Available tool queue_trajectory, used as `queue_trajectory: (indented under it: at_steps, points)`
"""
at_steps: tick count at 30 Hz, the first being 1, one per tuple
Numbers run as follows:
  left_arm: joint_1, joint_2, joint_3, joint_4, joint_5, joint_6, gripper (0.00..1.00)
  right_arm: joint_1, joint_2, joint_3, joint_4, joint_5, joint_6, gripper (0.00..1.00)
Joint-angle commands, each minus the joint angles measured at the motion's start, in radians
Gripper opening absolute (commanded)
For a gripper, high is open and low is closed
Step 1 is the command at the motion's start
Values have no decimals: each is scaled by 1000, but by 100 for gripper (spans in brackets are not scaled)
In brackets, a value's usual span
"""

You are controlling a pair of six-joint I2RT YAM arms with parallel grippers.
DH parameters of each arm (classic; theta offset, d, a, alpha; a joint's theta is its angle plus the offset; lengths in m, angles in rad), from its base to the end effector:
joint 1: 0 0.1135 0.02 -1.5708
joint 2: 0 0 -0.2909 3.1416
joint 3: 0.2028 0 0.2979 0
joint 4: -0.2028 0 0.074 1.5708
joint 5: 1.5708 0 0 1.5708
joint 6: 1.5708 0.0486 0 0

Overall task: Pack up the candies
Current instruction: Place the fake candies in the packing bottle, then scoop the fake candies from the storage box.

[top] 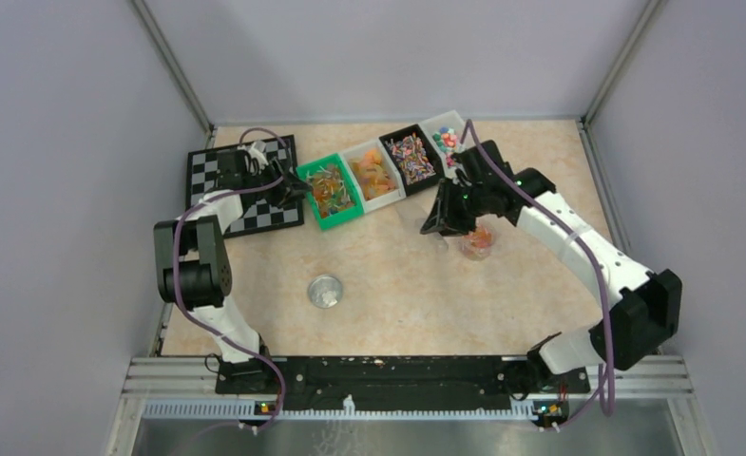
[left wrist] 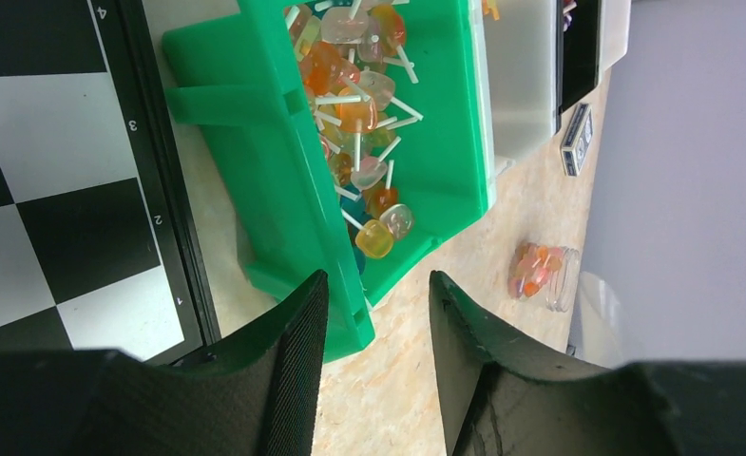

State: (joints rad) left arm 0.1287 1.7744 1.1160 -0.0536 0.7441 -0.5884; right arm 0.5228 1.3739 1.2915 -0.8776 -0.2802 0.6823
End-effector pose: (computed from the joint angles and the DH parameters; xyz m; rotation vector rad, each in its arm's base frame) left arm 0.4301 0.0225 0.1956 -0.4123 2.2438 -1.0876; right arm 0.2775 0.1754 0.3357 0.0949 2.6845 0.7913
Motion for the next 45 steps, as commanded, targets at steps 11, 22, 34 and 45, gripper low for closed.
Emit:
queue_trajectory:
  at_steps: [11,22,34,45]
  points:
    - [-6,44,7,12,9,17,47,190,477,569,55,-3,21,0]
    - [-13,69,11,6,6,14,45,232,718,846,-55,69,49,0]
    - [-17,73,14,-9,1,16,43,241,904,1078,-221,113,63,0]
    - [-22,65,14,-11,-2,16,43,243,946,1089,-228,89,71,0]
